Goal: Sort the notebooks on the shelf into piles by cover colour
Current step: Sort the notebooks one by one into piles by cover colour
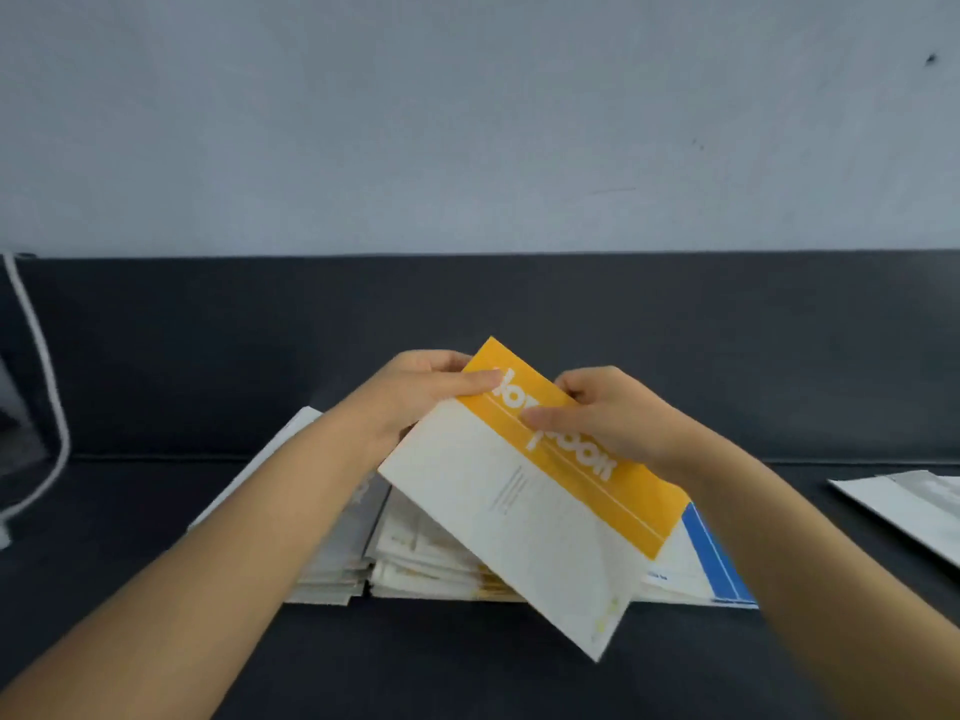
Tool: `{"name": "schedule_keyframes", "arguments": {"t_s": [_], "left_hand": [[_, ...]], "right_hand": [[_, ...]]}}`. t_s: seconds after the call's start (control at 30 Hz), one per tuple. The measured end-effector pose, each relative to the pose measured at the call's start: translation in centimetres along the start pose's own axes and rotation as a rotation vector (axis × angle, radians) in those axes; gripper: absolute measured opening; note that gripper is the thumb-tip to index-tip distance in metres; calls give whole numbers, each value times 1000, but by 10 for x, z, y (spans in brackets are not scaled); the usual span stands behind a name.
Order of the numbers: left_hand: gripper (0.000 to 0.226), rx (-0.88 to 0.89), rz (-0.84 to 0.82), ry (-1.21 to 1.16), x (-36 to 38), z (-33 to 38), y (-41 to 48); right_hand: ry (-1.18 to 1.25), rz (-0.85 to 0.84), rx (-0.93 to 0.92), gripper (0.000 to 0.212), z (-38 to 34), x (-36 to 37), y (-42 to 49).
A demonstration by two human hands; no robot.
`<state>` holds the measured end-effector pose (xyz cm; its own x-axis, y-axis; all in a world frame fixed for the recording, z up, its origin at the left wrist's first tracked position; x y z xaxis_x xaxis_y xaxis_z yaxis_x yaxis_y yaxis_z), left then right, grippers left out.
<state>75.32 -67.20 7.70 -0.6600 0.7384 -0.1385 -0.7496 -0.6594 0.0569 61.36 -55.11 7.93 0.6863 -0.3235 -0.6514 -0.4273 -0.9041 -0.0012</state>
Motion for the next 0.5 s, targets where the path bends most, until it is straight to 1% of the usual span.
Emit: {"name": "schedule_keyframes", "arguments": {"t_s": [0.07, 0.13, 0.2, 0.23, 0.27, 0.3, 0.33, 0.37, 0.4, 0.43, 0.47, 0.5], "left_hand": [[28, 0, -23, 76, -26, -3, -3], [38, -1, -5, 120, -44, -10, -3], [57, 6, 104, 128, -54, -21, -2], [67, 31, 175, 230, -56, -26, -2], [75, 71, 211, 437, -55, -29, -4], [79, 124, 180, 699, -48, -32, -6], [78, 180, 89, 939, -39, -37, -9], [75, 214, -37, 1124, -29, -44, -11], [70, 205, -160, 1255, -23, -52, -13], [66, 164, -242, 1339, -20, -60, -14], [63, 124, -279, 1393, -21, -65, -13], [60, 110, -276, 1426, -23, -65, -13]], "right_hand": [[165, 37, 80, 23, 2, 11, 7], [360, 108, 189, 21, 10, 22, 13], [459, 196, 281, 16, 16, 34, 18], [464, 250, 309, 12, 19, 41, 22], [431, 307, 321, 10, 21, 47, 27], [372, 358, 327, 11, 23, 55, 31], [289, 394, 328, 24, 24, 61, 34], [166, 400, 325, 38, 24, 68, 36], [4, 375, 318, 43, 24, 74, 36], [-156, 340, 300, 39, 24, 78, 36], [-290, 300, 278, 33, 24, 82, 34], [-353, 277, 270, 30, 25, 84, 31]]}}
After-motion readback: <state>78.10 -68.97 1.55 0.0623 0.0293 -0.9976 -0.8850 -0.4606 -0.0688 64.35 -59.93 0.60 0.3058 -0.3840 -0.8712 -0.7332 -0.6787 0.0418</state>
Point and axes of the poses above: each hand's wrist, its own y-axis towards the middle knuckle, its own x-axis out of the palm, z = x × y, the point moved 4 cm from there along y, towards the middle knuckle, and after that the axes turned 5 degrees about x, right-handed, at the moved point
